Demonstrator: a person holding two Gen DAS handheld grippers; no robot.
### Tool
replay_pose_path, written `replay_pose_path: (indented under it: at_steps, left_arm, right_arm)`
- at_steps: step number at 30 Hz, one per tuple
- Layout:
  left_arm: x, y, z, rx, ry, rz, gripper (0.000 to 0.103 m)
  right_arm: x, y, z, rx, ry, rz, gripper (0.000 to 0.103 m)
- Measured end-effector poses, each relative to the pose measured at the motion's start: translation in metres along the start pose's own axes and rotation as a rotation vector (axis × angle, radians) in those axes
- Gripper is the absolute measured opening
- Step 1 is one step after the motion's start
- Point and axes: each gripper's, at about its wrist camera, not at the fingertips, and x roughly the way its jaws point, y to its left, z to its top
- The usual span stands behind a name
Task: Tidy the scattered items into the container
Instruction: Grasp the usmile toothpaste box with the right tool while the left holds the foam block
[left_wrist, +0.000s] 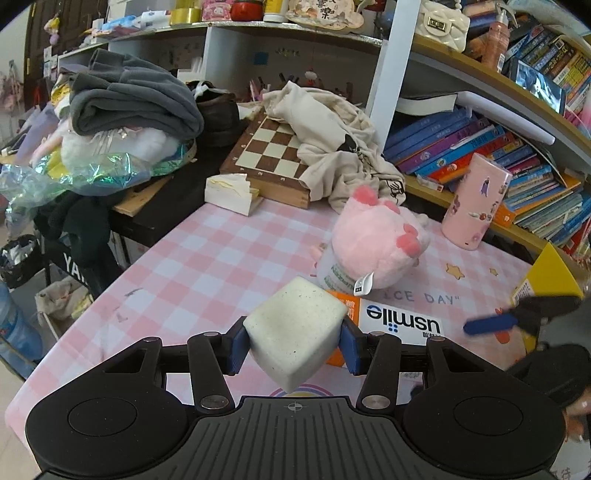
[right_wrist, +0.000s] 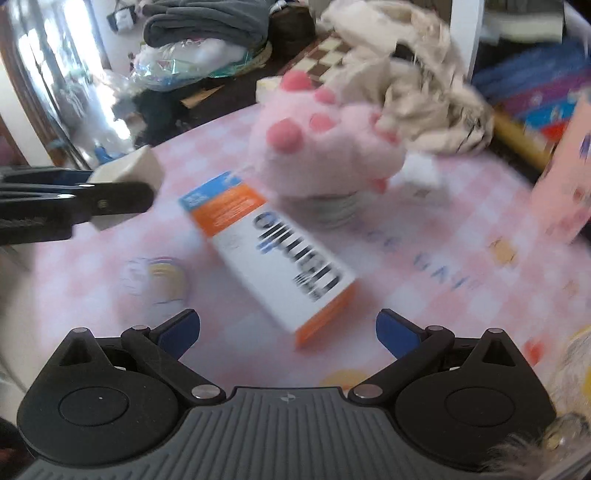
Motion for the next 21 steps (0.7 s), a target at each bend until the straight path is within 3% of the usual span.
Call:
replay_pose_path:
  at_steps: [8, 12, 14, 18, 21]
  left_arm:
    - [-0.005, 0.002, -0.002, -0.008, -0.005, 0.009, 0.048]
    - [-0.010, 0.005, -0.003, -0.018, -0.011, 0.018, 0.048]
    - [-0.012, 0.006, -0.003, -0.020, -0.014, 0.022, 0.048]
    - [-0.016, 0.008, -0.004, -0.029, -0.019, 0.024, 0.048]
    - [-0.018, 0.008, -0.006, -0.034, -0.024, 0.016, 0.048]
  right_arm:
    - [0.023, 0.008, 0.025, -0.174, 0.002, -0.023, 0.094]
    - [0.040, 0.012, 0.031, -0.260, 0.040, -0.005, 0.071]
    - [0.040, 0.014, 0.030, -0.272, 0.049, 0.000, 0.068]
    - [0.028, 0.021, 0.020, -0.269, 0.079, 0.030, 0.054]
    - [0.013, 0.027, 0.004, -0.235, 0.118, 0.048, 0.051]
